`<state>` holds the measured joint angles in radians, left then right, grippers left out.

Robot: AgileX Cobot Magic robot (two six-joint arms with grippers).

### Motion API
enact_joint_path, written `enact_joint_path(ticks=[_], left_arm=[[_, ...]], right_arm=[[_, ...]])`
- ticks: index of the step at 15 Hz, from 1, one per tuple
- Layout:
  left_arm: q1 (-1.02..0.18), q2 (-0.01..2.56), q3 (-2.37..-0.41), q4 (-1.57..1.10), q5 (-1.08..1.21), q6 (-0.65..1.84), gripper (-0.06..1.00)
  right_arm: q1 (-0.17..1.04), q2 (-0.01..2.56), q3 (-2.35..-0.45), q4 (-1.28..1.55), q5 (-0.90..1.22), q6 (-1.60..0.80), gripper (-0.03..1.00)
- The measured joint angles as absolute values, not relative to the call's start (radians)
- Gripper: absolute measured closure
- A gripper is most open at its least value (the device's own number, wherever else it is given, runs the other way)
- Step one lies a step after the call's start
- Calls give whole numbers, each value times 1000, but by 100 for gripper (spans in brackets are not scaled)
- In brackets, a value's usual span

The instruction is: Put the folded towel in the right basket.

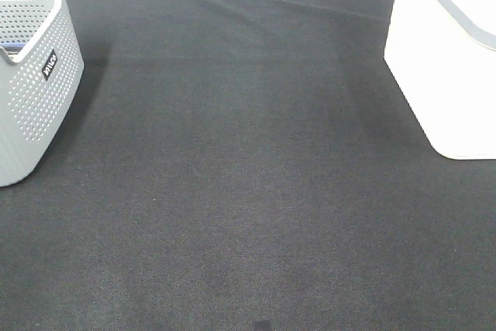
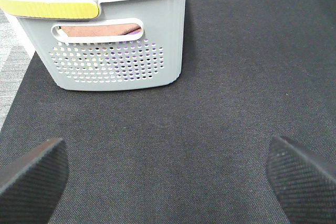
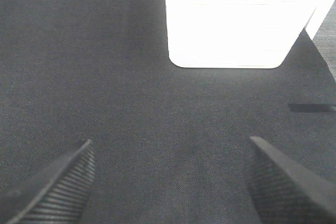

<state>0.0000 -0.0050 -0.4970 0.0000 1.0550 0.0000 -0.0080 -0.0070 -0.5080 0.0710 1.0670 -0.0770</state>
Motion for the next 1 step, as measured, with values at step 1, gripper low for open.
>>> enact_joint_path(ticks=[1], left_arm=[[0, -5, -497, 0, 1055, 0, -3]], right_arm=[[-8, -7, -508, 71, 1067, -77, 22]])
